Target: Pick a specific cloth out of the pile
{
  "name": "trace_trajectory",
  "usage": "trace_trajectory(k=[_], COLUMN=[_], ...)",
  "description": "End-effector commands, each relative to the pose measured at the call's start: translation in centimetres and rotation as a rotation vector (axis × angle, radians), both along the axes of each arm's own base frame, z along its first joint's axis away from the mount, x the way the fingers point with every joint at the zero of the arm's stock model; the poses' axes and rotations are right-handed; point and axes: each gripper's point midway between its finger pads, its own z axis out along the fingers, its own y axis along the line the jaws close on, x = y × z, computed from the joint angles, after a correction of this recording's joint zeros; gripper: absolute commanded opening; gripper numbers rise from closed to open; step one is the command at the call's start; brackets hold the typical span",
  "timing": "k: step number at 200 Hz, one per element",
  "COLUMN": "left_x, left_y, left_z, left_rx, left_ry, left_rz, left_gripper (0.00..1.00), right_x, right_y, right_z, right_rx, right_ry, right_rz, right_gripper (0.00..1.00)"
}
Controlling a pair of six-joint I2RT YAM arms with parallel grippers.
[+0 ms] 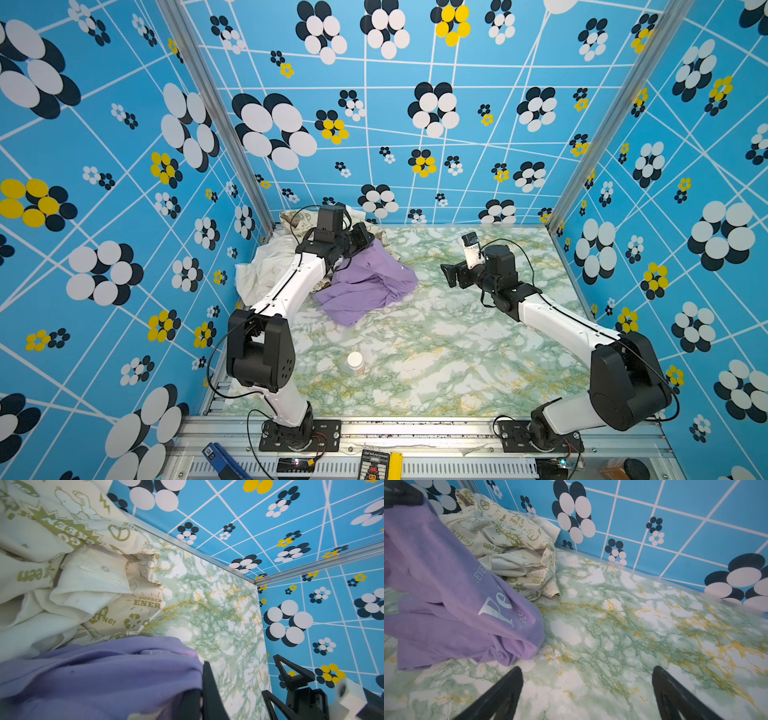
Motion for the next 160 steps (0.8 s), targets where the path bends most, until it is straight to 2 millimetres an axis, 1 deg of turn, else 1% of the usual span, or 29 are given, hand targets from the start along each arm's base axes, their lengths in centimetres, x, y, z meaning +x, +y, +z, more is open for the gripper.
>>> trace_trajectory(k=[1, 60, 94, 127, 160], left_x=[0.2, -0.4, -0.8, -1.0, -1.0], left_y=[-2.6, -5.7, -7.1, -7.7, -8.0], left_z=[4.1, 5.4, 5.5, 5.2, 5.1], left_rx=[-0.072, -0.127, -0.148, -0.161, -0.167], left_ry=[-0.116, -0.148, -0.151, -0.139, -0.135], left_rz=[-0.120, -0.253, -0.317, -0.332, -0.341], left_gripper=[0.00, 0.00, 0.00, 0.00, 0.00], right_x=[-0.3, -1.1, -1.2, -1.2, -0.7], right_y=[2.1, 6.0, 8.2, 10.5, 12.6], right_z=[1.7, 4.1, 5.3, 5.7, 6.1], right_rx=[-0.008, -0.015, 0.006, 0.021, 0.036], right_ry=[-0.036, -0.084, -0.103, -0.107, -0.117], right_rz=[0.104, 0.264, 0.330, 0.385, 0.418], right_gripper=[0.99, 0.99, 0.99, 0.98, 0.97])
